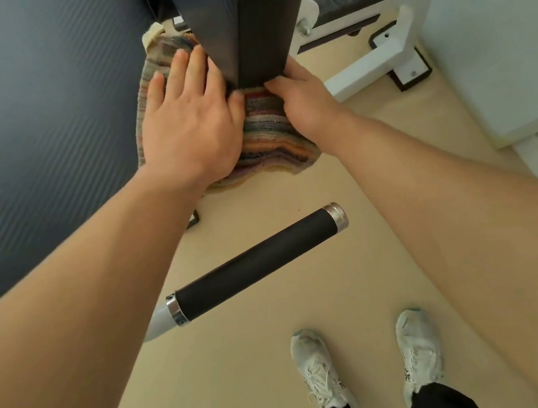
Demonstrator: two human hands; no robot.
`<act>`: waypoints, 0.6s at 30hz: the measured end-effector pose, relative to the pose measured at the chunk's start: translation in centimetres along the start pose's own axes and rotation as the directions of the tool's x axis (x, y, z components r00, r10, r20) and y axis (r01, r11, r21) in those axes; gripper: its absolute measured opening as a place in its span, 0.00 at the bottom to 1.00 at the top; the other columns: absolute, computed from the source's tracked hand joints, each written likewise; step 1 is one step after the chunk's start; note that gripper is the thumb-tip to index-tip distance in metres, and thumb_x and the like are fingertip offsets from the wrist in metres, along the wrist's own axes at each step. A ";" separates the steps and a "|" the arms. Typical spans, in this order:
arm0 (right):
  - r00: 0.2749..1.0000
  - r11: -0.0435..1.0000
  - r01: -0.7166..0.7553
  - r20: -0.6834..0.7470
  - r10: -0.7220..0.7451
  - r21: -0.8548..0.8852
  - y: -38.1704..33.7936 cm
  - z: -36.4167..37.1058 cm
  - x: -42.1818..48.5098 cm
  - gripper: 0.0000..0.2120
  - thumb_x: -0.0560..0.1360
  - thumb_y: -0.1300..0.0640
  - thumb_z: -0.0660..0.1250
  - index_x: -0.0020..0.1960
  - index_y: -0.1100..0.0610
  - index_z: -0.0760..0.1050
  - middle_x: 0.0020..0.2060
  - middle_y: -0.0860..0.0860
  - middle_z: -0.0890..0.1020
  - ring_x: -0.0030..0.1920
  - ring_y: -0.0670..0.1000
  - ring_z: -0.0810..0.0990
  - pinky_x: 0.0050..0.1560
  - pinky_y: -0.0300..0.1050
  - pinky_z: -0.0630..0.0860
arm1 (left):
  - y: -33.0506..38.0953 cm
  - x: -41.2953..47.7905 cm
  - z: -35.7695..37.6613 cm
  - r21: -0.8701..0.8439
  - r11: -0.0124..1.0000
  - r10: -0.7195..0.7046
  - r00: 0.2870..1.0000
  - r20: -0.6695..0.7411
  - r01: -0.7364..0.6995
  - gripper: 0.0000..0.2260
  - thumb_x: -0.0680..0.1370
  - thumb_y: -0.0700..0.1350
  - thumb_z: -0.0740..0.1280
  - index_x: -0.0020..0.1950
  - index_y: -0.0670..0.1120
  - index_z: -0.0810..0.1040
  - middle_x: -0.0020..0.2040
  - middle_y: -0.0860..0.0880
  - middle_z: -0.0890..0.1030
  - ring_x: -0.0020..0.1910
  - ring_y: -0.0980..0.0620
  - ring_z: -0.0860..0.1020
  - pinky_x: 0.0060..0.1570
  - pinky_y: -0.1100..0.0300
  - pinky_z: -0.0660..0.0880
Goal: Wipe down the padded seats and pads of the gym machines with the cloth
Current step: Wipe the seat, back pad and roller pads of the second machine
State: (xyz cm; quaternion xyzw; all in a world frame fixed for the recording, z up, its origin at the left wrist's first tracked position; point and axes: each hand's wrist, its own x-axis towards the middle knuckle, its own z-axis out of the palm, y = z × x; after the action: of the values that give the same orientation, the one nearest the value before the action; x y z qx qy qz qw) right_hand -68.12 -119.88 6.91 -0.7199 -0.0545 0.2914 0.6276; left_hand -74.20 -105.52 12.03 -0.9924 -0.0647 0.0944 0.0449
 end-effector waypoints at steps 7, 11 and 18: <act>0.998 0.990 -0.062 -0.005 0.063 0.123 1.1 0.3 -5.2 0.22 0.87 0.54 0.51 0.80 0.45 0.56 0.59 0.41 0.74 0.56 0.39 0.76 0.55 0.36 0.77 | 0.2 -6.0 -0.2 0.091 0.986 0.134 0.991 0.028 -0.136 0.28 0.85 0.58 0.43 0.82 0.47 0.49 0.82 0.45 0.52 0.81 0.43 0.51 0.78 0.45 0.50; 0.980 0.958 -0.168 -0.067 0.189 0.234 0.2 0.6 -2.4 0.20 0.84 0.47 0.53 0.71 0.50 0.74 0.58 0.50 0.83 0.58 0.49 0.82 0.59 0.49 0.80 | -1.3 -1.4 -0.7 0.090 0.972 0.214 0.976 0.032 -0.216 0.26 0.85 0.57 0.45 0.80 0.47 0.58 0.81 0.45 0.58 0.81 0.44 0.54 0.78 0.45 0.51; 0.937 0.914 -0.240 -0.169 0.306 0.326 0.6 2.1 -2.1 0.21 0.83 0.43 0.52 0.64 0.52 0.77 0.57 0.55 0.83 0.57 0.55 0.83 0.60 0.59 0.80 | -5.2 3.9 -2.3 -0.004 0.891 0.453 0.890 0.044 -0.453 0.21 0.85 0.54 0.49 0.70 0.47 0.72 0.68 0.44 0.74 0.69 0.42 0.70 0.73 0.47 0.61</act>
State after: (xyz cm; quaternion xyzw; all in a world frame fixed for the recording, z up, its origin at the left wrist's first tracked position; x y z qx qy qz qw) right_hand -71.03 -119.14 6.98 -0.6438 0.1606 0.3015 0.6847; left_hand -70.58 -100.01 14.09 -0.9777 0.1678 0.1239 0.0236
